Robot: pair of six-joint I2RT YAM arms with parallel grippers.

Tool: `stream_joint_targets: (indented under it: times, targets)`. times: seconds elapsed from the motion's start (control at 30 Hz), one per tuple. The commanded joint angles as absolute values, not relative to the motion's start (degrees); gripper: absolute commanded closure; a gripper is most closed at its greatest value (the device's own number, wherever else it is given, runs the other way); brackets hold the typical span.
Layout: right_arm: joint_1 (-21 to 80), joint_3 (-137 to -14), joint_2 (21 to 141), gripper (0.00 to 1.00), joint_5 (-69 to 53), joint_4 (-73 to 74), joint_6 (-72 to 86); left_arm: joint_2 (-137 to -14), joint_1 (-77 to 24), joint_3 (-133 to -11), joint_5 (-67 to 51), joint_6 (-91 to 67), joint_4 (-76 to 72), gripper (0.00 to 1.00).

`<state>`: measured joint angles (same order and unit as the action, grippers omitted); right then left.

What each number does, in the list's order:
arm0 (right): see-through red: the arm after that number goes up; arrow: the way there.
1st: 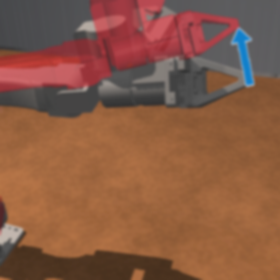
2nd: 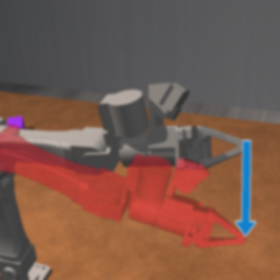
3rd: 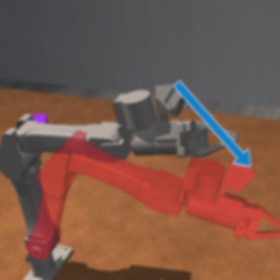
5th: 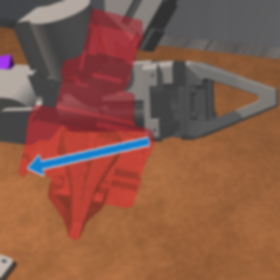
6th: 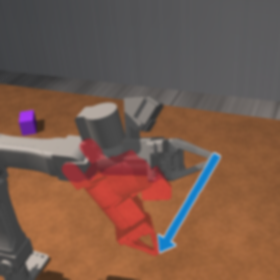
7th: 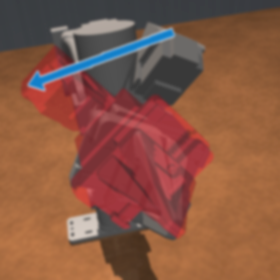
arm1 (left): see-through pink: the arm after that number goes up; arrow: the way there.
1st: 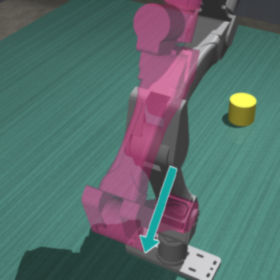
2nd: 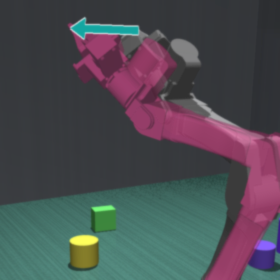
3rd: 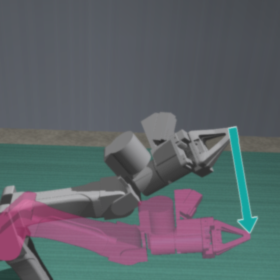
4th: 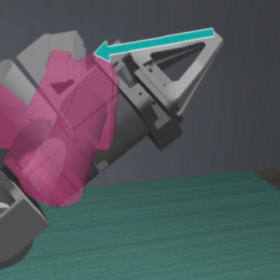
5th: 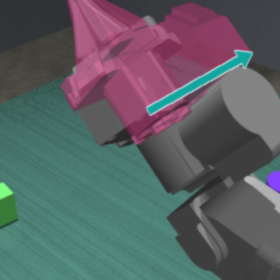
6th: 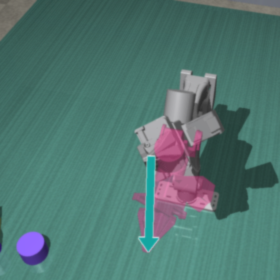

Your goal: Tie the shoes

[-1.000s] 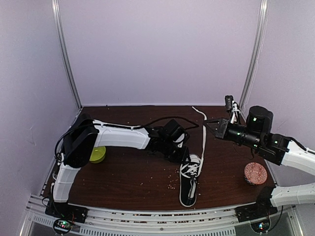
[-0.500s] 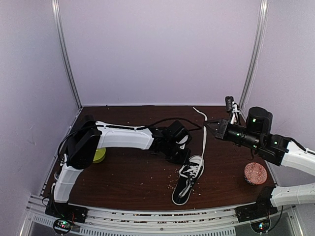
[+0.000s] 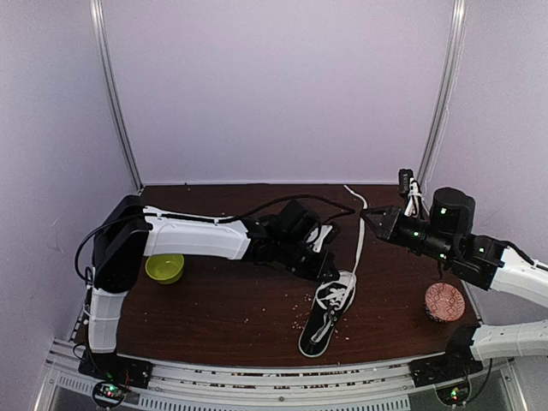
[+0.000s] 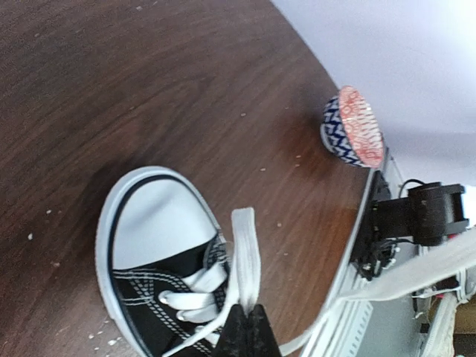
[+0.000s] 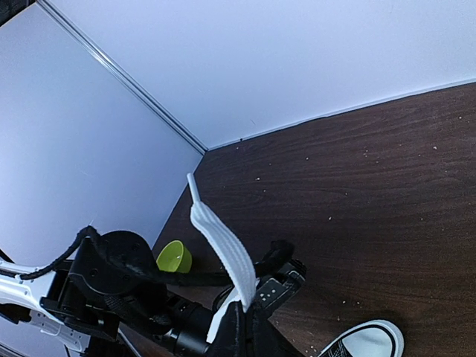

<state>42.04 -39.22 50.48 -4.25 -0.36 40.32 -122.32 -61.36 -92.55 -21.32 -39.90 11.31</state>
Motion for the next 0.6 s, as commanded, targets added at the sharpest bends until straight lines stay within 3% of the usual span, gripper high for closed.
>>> stream_joint_targets:
  times: [0.0,0.57]
  targets:
    - [42.3,-39.1,50.0,1.00,-1.7,-0.6,42.0,-120.5,-61.8,-89.2,-30.9,-39.4,0.3,1.00]
    - [42.2,-38.6,50.5,1.00,0.4,-2.1,44.3,-121.1,-61.8,-86.3,-37.4,-42.4,-9.0,1.00]
